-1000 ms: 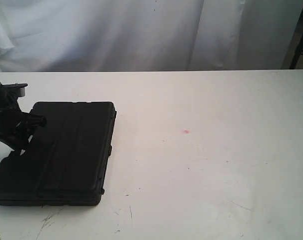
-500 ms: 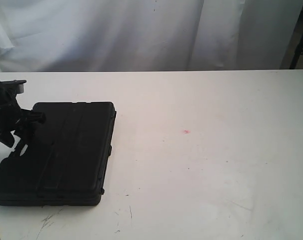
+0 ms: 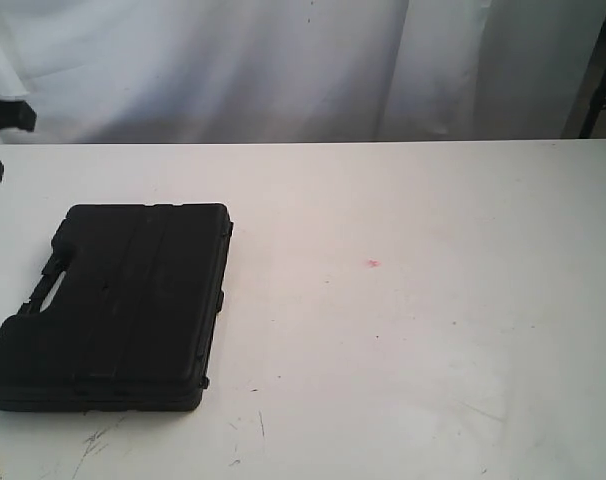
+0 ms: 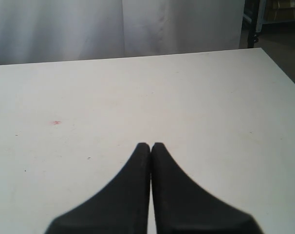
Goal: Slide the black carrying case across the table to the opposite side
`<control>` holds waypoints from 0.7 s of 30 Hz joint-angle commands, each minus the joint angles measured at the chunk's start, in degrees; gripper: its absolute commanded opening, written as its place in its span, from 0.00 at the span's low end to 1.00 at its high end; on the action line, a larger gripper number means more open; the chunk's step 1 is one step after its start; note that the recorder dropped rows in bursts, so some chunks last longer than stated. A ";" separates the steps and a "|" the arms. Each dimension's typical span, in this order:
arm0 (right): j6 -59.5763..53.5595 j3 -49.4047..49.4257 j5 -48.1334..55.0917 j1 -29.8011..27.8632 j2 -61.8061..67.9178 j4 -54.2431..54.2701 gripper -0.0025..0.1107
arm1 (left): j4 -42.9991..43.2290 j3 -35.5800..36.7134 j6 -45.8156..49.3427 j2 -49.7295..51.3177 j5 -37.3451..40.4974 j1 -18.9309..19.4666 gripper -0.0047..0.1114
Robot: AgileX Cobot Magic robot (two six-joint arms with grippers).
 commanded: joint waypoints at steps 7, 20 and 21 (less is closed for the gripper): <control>0.01 0.19 -0.01 -0.27 -0.32 -0.65 0.02 | -7.28 24.46 2.39 -32.36 -15.73 -0.26 0.04; 0.01 0.19 -0.01 -0.27 -0.32 -0.65 0.02 | -8.87 48.73 2.44 -71.69 -15.56 -0.26 0.04; 0.01 0.19 -0.01 -0.27 -0.32 -0.65 0.02 | -8.78 49.45 2.44 -73.20 -15.46 -0.26 0.04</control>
